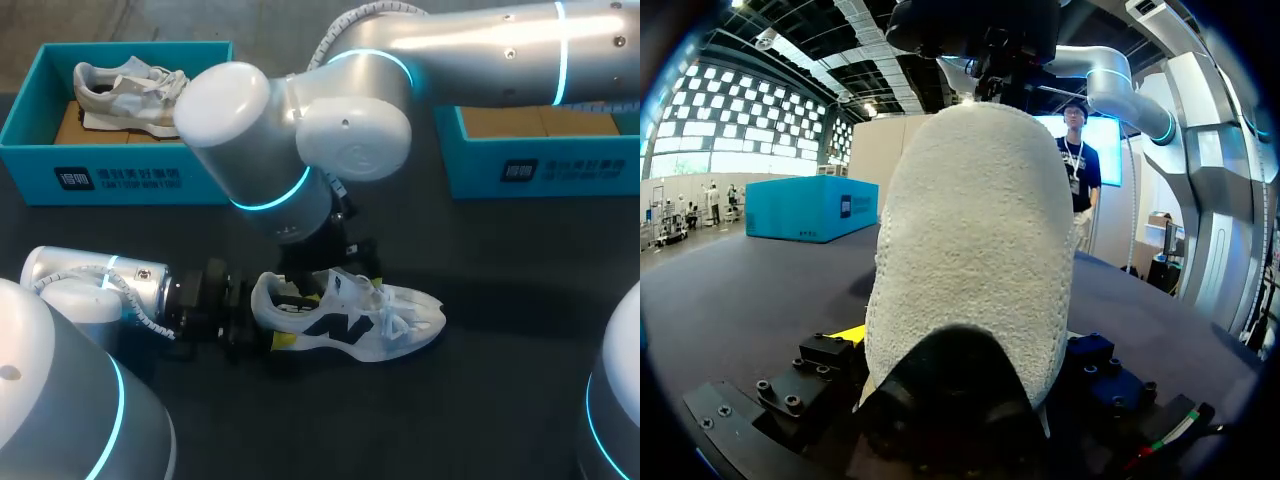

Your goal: Take the shoe out of the shoebox, open the shoe tongue, remove and reinsert the insole, then place the shoe into the shoebox

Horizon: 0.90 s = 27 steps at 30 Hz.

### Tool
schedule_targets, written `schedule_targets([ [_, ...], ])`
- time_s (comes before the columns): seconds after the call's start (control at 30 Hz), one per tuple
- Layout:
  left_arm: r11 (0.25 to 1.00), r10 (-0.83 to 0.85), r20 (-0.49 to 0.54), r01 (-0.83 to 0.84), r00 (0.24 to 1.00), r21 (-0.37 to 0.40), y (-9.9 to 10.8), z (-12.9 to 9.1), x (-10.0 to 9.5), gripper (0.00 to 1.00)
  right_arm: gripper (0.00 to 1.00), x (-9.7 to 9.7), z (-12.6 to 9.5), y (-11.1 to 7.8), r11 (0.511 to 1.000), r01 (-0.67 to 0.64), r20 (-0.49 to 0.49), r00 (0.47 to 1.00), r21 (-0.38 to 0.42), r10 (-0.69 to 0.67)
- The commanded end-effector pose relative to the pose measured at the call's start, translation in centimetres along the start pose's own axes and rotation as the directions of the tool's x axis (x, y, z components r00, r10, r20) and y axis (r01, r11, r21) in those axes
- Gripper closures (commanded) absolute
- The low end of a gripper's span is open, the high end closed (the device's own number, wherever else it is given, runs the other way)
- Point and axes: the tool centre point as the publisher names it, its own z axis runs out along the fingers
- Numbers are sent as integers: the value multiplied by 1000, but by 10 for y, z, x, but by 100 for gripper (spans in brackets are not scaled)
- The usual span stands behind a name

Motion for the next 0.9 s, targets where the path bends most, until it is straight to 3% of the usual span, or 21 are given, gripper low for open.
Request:
schedule_targets([
  [0.03,1000,-1,-2,1,1000,-2,2,1,-4,100,37,6,-3,-7,913,-407,10,913,-13,407],
  [0.53,1000,-1,-2,1,1000,-2,2,1,-4,100,52,5,-1,-4,908,-419,10,908,0,419],
  [0.73,1000,-1,-2,1,1000,-2,2,1,-4,100,63,5,-2,-3,908,-419,6,908,3,419],
  [0.9,1000,-1,-2,1,1000,-2,2,1,-4,100,65,2,-1,-4,907,-422,1,907,7,422],
])
